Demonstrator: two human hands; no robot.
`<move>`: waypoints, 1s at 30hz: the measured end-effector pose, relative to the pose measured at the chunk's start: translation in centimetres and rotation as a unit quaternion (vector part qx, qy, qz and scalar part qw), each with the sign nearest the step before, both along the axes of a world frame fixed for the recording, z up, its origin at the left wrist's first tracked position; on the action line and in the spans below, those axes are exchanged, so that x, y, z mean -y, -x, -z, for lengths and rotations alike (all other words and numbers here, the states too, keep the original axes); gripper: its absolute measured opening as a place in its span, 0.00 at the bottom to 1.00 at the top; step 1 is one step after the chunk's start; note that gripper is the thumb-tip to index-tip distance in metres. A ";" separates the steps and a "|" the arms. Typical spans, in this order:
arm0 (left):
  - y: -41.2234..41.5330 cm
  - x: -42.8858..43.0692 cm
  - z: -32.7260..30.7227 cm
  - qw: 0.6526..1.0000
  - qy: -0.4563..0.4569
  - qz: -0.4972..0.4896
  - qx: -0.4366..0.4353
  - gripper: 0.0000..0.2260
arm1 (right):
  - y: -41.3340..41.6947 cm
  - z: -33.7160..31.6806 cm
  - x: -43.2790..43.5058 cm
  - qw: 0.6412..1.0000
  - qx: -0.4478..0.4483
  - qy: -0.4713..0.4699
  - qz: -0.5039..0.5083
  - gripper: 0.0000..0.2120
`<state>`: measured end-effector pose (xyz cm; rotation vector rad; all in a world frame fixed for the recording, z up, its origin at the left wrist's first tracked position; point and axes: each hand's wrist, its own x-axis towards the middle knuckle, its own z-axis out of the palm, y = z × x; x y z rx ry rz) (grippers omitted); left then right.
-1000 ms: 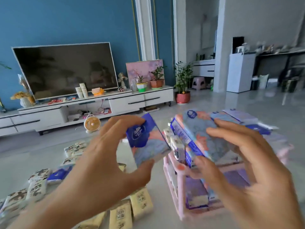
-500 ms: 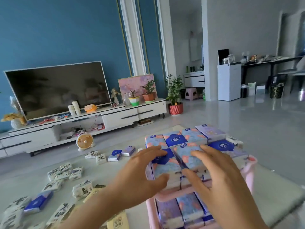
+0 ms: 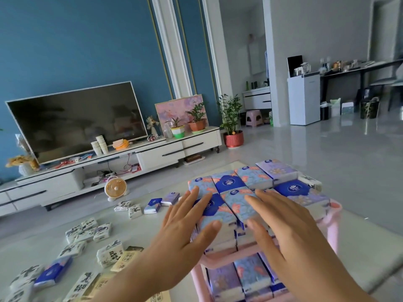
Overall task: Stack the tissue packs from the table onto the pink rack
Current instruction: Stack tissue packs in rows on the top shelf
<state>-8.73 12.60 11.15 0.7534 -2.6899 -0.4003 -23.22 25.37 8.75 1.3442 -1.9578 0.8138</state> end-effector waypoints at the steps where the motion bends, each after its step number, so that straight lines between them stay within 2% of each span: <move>1: 0.0 0.1 0.0 1.000 -0.002 0.002 0.000 0.29 | 0.0 0.0 0.1 1.000 0.004 -0.003 -0.006 0.28; 3: 0.0 0.2 0.0 1.000 -0.014 0.008 -0.008 0.31 | 0.1 -0.1 0.1 0.998 0.028 -0.021 -0.044 0.28; 6: 0.4 -0.2 -0.2 0.997 -0.039 -0.007 -0.061 0.33 | 0.5 -0.7 0.2 0.994 0.045 -0.036 -0.097 0.21; 10: 2.7 -0.7 -1.0 0.987 -0.064 -0.085 -0.121 0.26 | 2.1 -3.7 2.8 0.971 0.131 0.007 -0.197 0.21; 14: 4.9 0.3 -0.8 0.986 -0.066 -0.129 -0.087 0.22 | 2.7 -5.4 6.7 0.967 0.136 -0.149 -0.155 0.16; 17: 5.3 0.7 -0.4 0.989 -0.059 -0.126 -0.039 0.18 | 2.9 -4.6 8.1 0.954 0.058 -0.274 -0.109 0.15; 20: 5.1 0.9 -0.4 0.992 -0.014 -0.123 -0.003 0.18 | 3.0 -4.2 8.1 0.946 0.043 -0.302 -0.113 0.19; 21: 5.1 1.0 -0.3 0.992 0.009 -0.124 0.013 0.20 | 3.0 -4.1 8.1 0.946 0.040 -0.299 -0.117 0.19; 23: 5.2 1.7 0.0 0.989 0.081 -0.113 0.044 0.33 | 2.9 -4.0 8.0 0.947 0.039 -0.294 -0.125 0.20; 25: 5.4 2.5 0.3 0.986 0.095 -0.121 0.066 0.40 | 3.0 -3.8 8.1 0.946 0.050 -0.294 -0.127 0.20; 27: 5.6 2.7 0.3 0.982 0.100 -0.125 0.096 0.36 | 3.0 -3.8 8.2 0.946 0.064 -0.289 -0.131 0.20; 30: 5.6 1.8 -0.7 0.984 0.004 -0.164 0.075 0.21 | 3.0 -3.6 8.3 0.948 0.070 -0.275 -0.144 0.19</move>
